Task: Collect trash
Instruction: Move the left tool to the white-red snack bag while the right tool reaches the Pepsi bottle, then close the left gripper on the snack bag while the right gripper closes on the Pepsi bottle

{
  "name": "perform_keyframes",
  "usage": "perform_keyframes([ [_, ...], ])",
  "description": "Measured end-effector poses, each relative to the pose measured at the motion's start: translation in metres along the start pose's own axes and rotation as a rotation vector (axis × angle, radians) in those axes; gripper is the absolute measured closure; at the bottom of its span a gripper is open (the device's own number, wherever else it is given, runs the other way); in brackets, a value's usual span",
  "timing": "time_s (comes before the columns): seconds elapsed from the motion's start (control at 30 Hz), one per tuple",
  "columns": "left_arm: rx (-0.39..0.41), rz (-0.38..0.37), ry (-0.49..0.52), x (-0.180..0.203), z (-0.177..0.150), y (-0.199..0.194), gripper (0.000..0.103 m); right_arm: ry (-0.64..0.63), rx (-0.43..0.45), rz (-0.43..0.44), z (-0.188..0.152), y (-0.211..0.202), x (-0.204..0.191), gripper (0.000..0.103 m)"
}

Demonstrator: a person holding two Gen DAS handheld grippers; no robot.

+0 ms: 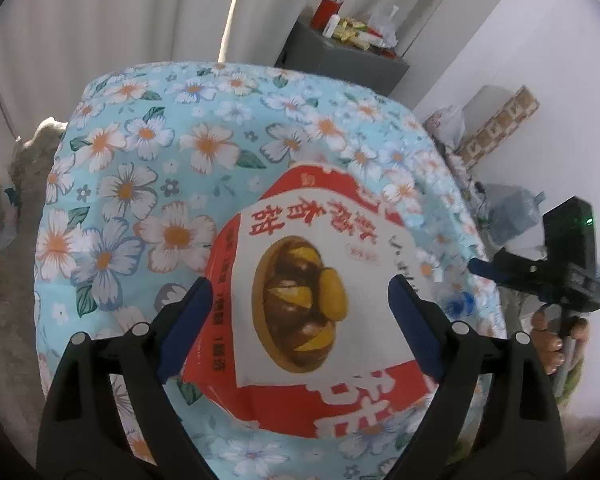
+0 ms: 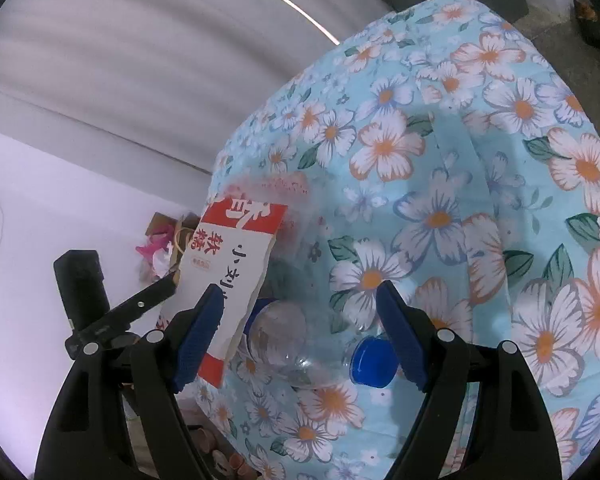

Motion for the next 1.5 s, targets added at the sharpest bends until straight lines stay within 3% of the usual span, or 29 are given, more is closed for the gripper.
perform_keyframes([
  [0.17, -0.058, 0.027, 0.018, -0.003, -0.007, 0.018, 0.018, 0.011, 0.008, -0.004, 0.000, -0.004, 0.004, 0.026],
  [0.3, -0.052, 0.015, 0.007, -0.006, -0.006, 0.020, 0.019, 0.022, 0.016, -0.008, 0.000, -0.008, 0.007, 0.026],
  [0.4, -0.049, 0.046, 0.018, -0.009, -0.008, 0.022, 0.027, 0.027, 0.019, -0.004, -0.002, -0.009, 0.008, 0.026],
  [0.77, -0.024, -0.011, -0.023, -0.023, -0.010, 0.012, 0.049, 0.020, 0.024, 0.003, -0.003, -0.010, 0.003, 0.026],
  [0.93, 0.013, -0.068, -0.058, -0.034, -0.013, 0.001, 0.053, 0.026, 0.029, -0.005, -0.003, -0.010, 0.005, 0.026],
  [1.0, 0.035, -0.081, -0.070, -0.039, -0.014, -0.007, 0.066, 0.027, 0.031, -0.007, -0.002, -0.010, 0.006, 0.026],
  [1.3, 0.136, -0.160, -0.183, -0.072, -0.014, -0.038, 0.077, 0.043, 0.026, 0.012, 0.010, 0.004, 0.003, 0.026],
  [1.5, 0.204, -0.188, -0.254, -0.088, -0.013, -0.053, 0.083, 0.111, 0.004, 0.054, 0.023, 0.028, 0.002, 0.036],
])
Point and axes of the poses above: each gripper's, at about its wrist camera, not at the fingertips, and y roughly the way its jaws point, x to its right, z to its top, the point moved 6 cm from there along y, roughly the way its jaws point, and after that the axes turned 9 degrees about z, right-handed, at the moved point
